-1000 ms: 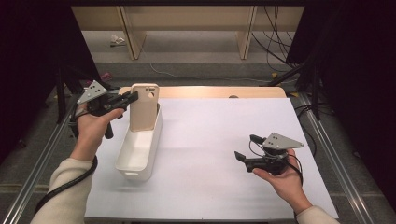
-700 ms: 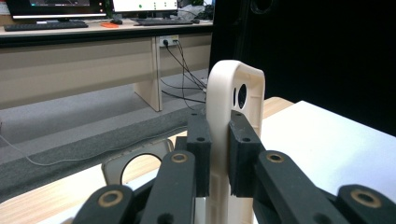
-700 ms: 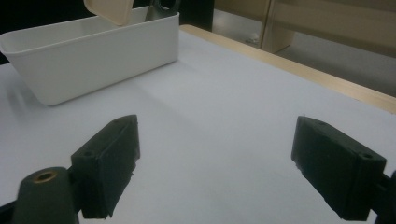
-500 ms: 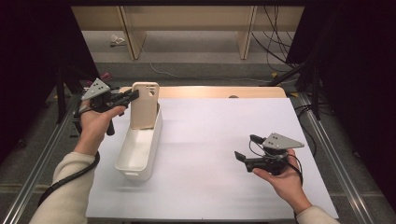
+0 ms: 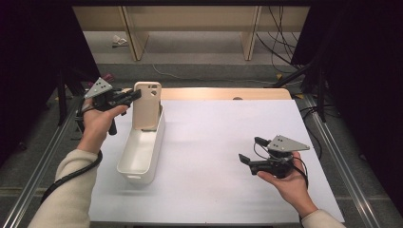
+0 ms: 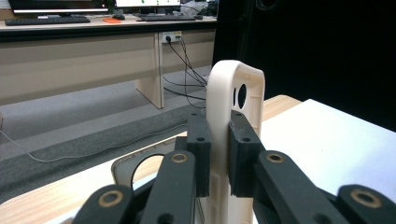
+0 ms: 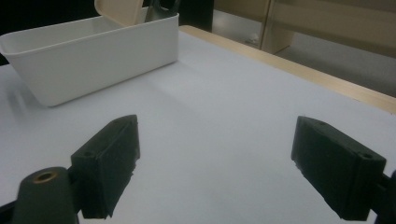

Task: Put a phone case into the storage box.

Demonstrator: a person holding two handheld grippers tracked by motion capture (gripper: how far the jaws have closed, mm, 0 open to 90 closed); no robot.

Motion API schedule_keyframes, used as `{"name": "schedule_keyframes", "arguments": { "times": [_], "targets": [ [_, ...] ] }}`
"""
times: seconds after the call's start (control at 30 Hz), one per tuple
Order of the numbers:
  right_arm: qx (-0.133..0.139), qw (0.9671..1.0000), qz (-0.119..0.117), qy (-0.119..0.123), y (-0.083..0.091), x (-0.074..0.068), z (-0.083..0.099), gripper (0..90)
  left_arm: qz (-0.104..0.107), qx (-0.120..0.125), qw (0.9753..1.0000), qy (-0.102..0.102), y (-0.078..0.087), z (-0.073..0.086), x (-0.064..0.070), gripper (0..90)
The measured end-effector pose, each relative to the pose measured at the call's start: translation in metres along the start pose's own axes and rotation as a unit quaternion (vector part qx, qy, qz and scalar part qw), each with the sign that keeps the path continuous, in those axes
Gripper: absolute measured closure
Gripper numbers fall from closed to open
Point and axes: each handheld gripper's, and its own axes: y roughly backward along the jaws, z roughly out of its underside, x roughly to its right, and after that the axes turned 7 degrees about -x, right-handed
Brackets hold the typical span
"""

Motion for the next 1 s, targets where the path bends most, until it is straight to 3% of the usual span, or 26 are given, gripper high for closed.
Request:
{"name": "schedule_keyframes", "arguments": {
  "times": [0.37, 1.0],
  "targets": [
    [0.000, 1.0000, -0.001, -0.001, -0.001, 0.000, 0.000, 16.3, -0.001, -0.007, 1.0000, 0.003, -0.006, 0.003, -0.007, 81.0],
    [-0.001, 1.0000, -0.002, -0.002, -0.002, 0.001, 0.001, 16.3, -0.005, -0.012, 0.9993, 0.034, -0.022, 0.017, -0.021, 80.9]
  ]
}}
